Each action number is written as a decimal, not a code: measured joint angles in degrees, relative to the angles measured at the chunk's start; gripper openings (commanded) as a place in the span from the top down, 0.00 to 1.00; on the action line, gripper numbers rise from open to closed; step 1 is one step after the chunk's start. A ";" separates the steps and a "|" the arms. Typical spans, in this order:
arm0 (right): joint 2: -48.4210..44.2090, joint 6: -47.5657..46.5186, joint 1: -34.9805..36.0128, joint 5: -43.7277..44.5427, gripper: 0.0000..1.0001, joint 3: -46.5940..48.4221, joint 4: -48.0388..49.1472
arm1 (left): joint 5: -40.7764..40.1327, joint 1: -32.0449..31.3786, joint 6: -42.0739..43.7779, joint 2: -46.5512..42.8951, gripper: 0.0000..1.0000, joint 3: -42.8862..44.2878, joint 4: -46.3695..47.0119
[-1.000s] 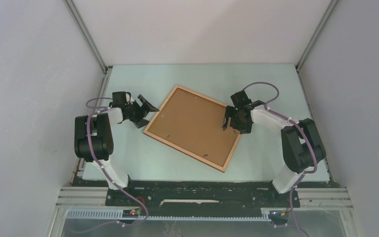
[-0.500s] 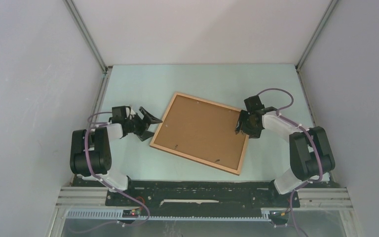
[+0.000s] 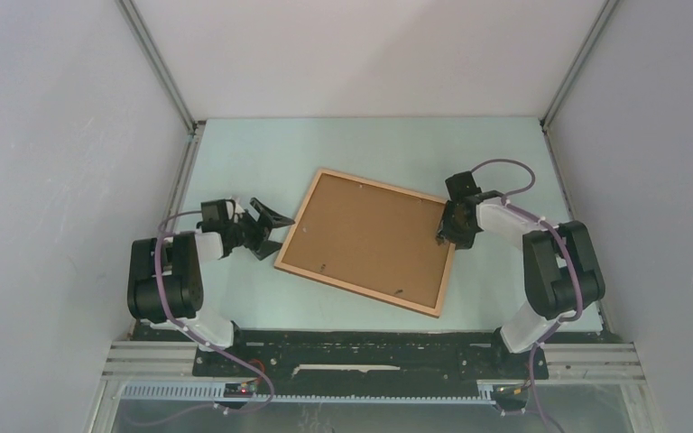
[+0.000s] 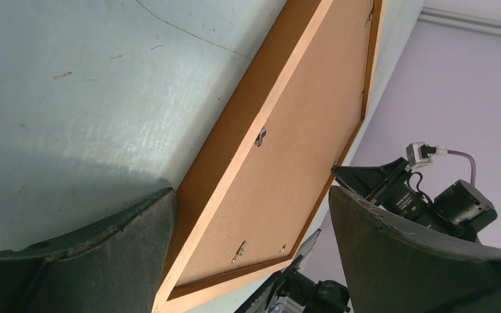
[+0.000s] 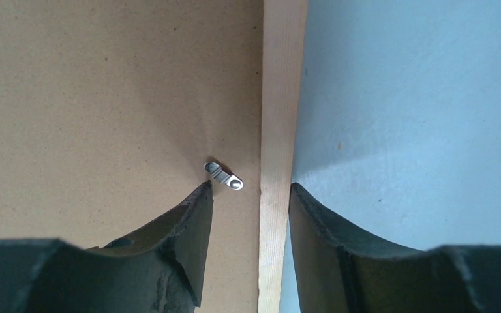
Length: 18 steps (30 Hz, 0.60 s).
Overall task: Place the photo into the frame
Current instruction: Install the photo frame at the center of the board.
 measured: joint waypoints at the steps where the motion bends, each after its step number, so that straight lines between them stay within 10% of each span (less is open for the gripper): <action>1: 0.26 -0.02 0.04 0.39 0.53 0.39 -0.22 | 0.28 0.17 -0.55 0.00 0.04 -0.39 0.79; 18: 2.64 0.24 0.55 2.58 0.46 3.61 -1.44 | 0.79 0.39 -2.01 0.00 0.04 -0.96 2.49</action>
